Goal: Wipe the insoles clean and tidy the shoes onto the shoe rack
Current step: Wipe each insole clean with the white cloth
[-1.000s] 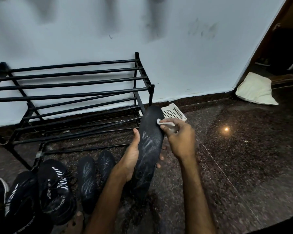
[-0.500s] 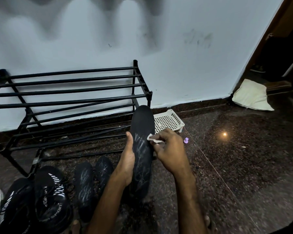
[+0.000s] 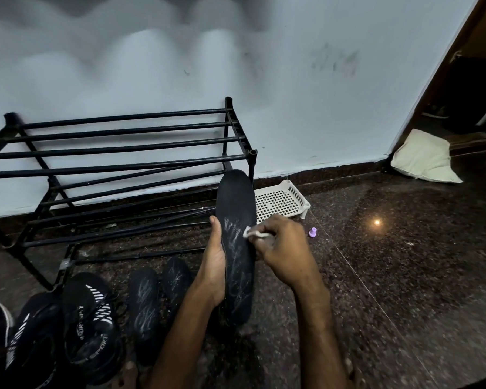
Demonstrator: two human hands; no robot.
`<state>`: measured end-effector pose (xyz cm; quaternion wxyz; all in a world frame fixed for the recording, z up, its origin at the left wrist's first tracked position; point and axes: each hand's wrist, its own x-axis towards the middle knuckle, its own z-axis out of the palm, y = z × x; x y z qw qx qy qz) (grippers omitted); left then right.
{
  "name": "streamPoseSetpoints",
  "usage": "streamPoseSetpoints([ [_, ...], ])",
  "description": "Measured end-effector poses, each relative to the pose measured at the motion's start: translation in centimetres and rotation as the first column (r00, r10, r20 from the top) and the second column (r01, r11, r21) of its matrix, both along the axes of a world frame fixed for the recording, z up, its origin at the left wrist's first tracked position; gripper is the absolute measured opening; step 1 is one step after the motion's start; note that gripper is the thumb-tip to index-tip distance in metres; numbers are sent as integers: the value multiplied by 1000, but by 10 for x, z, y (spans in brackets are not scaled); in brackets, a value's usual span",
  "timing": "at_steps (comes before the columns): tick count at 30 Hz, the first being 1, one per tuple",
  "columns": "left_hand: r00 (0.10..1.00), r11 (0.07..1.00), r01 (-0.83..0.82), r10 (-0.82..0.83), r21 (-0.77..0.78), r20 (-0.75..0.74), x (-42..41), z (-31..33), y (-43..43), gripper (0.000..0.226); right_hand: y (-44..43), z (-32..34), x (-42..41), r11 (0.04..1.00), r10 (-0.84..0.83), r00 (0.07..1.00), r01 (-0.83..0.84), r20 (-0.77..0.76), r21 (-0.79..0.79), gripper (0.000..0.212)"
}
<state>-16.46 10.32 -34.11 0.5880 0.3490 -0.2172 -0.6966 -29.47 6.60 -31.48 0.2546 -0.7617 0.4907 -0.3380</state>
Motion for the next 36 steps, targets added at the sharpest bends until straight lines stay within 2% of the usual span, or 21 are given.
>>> streamPoseSetpoints([
  [3, 1000, 1000, -3, 3, 4, 11, -2, -2, 0, 81, 0, 3, 8, 991, -81, 996, 83, 23, -104, 11],
  [7, 1000, 1000, 16, -16, 1, -3, 2, -4, 1, 81, 2, 2, 5, 1000, 6, 1000, -5, 20, -12, 6],
  [11, 997, 999, 48, -48, 3, 55, -2, -5, 0, 77, -3, 7, 8, 975, -178, 984, 178, 16, -131, 14],
  [12, 997, 998, 55, -55, 6, 52, -3, -5, -1, 77, -3, 10, 10, 979, -157, 987, 161, 39, -127, 14],
  [15, 999, 999, 47, -47, 4, -5, -2, -4, 0, 78, 4, 13, 14, 996, 84, 991, -84, 105, -3, 12],
  [16, 999, 999, 44, -43, 7, -17, -2, -4, 0, 78, 4, 13, 12, 993, 119, 989, -121, 94, 17, 12],
  [17, 999, 999, 46, -46, 10, -18, -1, -4, 1, 79, 3, 13, 10, 995, 99, 992, -99, 73, 7, 12],
  [20, 998, 998, 56, -56, 17, -6, -3, -6, 1, 77, -3, 14, 9, 987, -107, 993, 112, 48, -113, 14],
  [21, 999, 999, 46, -46, 20, -8, -4, -5, 2, 76, -2, 16, 10, 984, -117, 991, 124, 61, -127, 14],
  [25, 999, 1000, 27, -27, 4, -23, -3, 1, 6, 80, 5, 19, 10, 986, 168, 983, -168, 74, -14, 13],
  [26, 999, 999, 43, -43, 6, -2, -2, 2, 7, 81, 4, 18, 9, 986, 167, 984, -166, 54, -22, 13],
  [29, 996, 997, 65, -67, 34, 51, -3, 2, 6, 81, -3, 16, 11, 988, -15, 999, 21, 41, -154, 13],
  [30, 997, 997, 65, -66, 30, 42, -5, 5, 6, 81, -3, 18, 14, 983, -28, 998, 38, 56, -179, 13],
  [32, 998, 998, 61, -61, 12, 30, -6, 8, 9, 80, -1, 18, 16, 988, 73, 995, -63, 63, -143, 14],
  [34, 998, 998, 62, -62, 10, 33, -2, 7, 8, 80, 2, 18, 11, 987, 158, 987, -157, 18, -41, 13],
  [36, 995, 996, 88, -89, 27, 38, 1, 4, 7, 84, -2, 17, 7, 996, 61, 997, -64, -40, -69, 14],
])
